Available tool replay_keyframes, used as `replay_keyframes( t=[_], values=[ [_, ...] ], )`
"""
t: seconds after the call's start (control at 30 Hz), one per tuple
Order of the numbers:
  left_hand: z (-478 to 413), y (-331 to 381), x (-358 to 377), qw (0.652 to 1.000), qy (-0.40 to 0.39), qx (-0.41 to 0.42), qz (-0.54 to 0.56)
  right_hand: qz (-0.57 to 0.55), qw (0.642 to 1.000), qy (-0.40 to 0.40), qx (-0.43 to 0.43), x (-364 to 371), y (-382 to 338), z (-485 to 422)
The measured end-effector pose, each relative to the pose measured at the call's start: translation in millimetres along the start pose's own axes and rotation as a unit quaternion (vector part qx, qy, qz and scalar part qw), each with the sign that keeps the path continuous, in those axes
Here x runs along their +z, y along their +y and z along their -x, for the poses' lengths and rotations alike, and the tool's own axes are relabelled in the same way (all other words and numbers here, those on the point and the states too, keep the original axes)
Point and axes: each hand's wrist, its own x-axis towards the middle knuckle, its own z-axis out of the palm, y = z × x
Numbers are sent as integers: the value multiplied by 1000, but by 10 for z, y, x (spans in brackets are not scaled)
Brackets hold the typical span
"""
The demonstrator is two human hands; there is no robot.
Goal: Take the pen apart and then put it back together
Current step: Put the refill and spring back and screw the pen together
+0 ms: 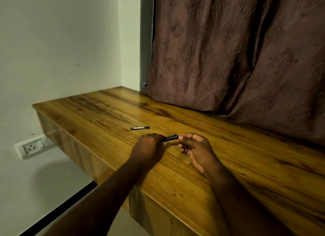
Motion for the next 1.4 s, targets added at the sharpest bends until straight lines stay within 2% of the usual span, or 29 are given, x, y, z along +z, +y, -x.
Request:
replay_keyframes(
  t=[0.5,0.8,1.1,1.2,1.4],
  values=[
    [2,-12,12,1000,-6,0,-16,73,997,7,-25,14,61,-14],
    [-10,-3,24,999,-7,4,-33,226,973,17,-53,118,106,-6],
    [-2,-2,12,1000,-3,-13,-17,196,969,97,-115,73,95,-5],
    [-1,1,12,1000,0,-13,-20,205,964,95,-139,78,95,9],
    [10,43,-21,1000,6,-16,-19,207,965,98,-127,51,126,-34]
  ],
)
